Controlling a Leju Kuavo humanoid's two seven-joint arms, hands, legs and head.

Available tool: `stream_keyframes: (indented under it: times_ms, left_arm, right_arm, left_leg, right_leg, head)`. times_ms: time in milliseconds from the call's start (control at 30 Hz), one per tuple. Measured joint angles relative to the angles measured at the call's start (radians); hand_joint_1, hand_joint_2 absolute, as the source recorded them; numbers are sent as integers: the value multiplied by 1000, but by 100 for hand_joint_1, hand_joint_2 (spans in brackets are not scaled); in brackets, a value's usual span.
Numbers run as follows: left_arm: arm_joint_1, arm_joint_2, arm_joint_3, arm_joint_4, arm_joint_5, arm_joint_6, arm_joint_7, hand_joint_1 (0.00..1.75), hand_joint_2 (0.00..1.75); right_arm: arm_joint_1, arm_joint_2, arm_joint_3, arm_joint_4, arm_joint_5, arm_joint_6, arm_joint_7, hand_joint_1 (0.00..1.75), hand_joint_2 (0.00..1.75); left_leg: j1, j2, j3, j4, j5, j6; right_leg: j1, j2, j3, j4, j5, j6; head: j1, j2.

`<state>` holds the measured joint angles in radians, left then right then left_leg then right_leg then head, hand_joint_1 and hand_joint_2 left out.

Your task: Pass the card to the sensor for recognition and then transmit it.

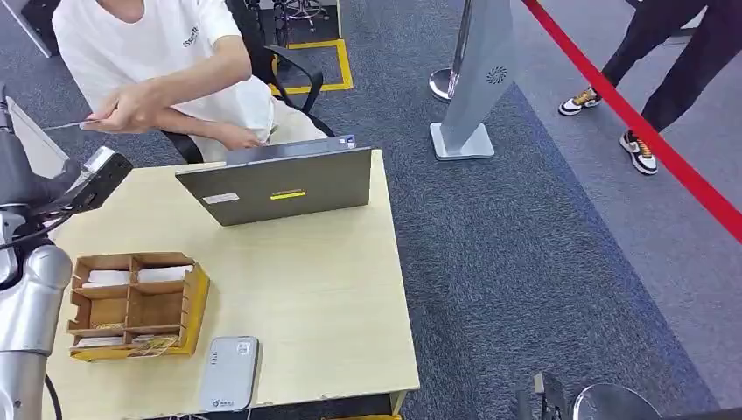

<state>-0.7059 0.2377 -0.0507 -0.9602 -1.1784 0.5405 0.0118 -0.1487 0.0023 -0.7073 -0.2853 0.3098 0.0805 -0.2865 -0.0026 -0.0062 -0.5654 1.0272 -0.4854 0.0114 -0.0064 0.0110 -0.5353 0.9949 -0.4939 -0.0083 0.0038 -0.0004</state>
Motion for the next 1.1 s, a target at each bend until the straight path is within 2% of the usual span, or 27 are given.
stream_keyframes:
  times_ms: [267,300,367,400,633,1100]
  left_arm:
    - [-3,0,0,28,11,-3,-5,0,175]
    - [-3,0,0,30,13,-3,-8,175,175]
    - [-3,0,0,35,20,-2,-14,175,175]
    - [-3,0,0,35,29,-2,-24,175,0]
    - [5,0,0,35,74,-26,-69,175,0]
    - [6,0,0,35,94,-40,-74,175,0]
  right_arm:
    - [-2,0,0,0,0,1,1,0,0]
    - [-3,0,0,0,1,1,2,0,0]
    - [-3,0,0,0,1,1,2,0,0]
    - [-3,0,0,0,1,1,2,0,0]
    - [-3,0,0,0,1,3,2,0,0]
    - [-3,0,0,1,1,3,2,0,0]
  left_leg:
    - [0,-1,0,0,0,0]
    - [0,-1,0,0,0,0]
    - [0,-1,0,0,0,0]
    - [0,-1,0,0,0,0]
    - [0,-1,-1,0,0,0]
    - [0,0,-1,0,0,0]
  right_leg:
    - [0,-1,0,0,0,0]
    - [0,-1,0,0,0,0]
    - [0,-1,0,0,0,0]
    - [0,-1,0,0,0,0]
    - [0,0,0,0,0,0]
    - [0,0,-1,0,0,0]
  head:
    - [0,0]
    - [0,0]
    - [-1,0]
    - [0,0]
    - [0,0]
    - [0,0]
